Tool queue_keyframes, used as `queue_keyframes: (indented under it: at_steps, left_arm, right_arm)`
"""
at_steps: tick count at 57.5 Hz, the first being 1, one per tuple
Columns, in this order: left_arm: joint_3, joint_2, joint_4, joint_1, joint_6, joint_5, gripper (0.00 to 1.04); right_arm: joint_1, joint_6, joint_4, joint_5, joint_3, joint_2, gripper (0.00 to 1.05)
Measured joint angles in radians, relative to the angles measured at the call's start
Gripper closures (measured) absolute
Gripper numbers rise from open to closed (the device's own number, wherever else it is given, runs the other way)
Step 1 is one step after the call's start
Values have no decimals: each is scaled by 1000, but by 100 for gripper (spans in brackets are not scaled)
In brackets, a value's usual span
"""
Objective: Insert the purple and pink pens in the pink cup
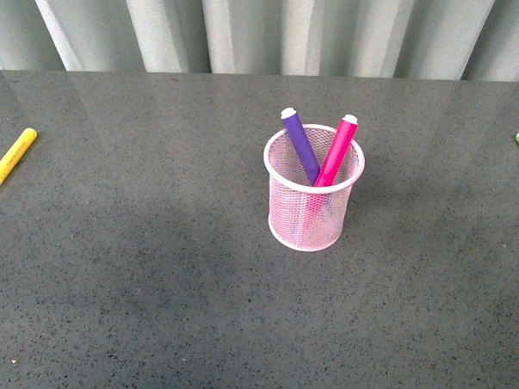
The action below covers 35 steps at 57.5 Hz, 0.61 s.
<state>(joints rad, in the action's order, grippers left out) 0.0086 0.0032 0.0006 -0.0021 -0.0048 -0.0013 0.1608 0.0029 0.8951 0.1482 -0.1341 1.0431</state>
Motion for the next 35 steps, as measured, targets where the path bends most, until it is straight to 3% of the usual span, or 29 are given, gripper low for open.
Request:
queue_keyframes:
  at_steps: [2, 11, 18, 22, 35]
  left_arm:
    - [0, 0, 0, 0, 0, 0, 7]
    - [0, 0, 0, 0, 0, 1, 7]
    - [0, 0, 0, 0, 0, 0, 7]
    - [0, 0, 0, 0, 0, 1, 7]
    - [0, 0, 0, 0, 0, 1, 7]
  right_arm:
    - [-11, -4, -16, -10, 13, -30, 102]
    - [-46, -3, 6, -36, 78, -71, 101]
    - [-66, -3, -68, -63, 101, -164, 101]
    - [-121, -3, -120, -137, 108, -227, 101]
    - [-158, -3, -284, -149, 111, -417, 101]
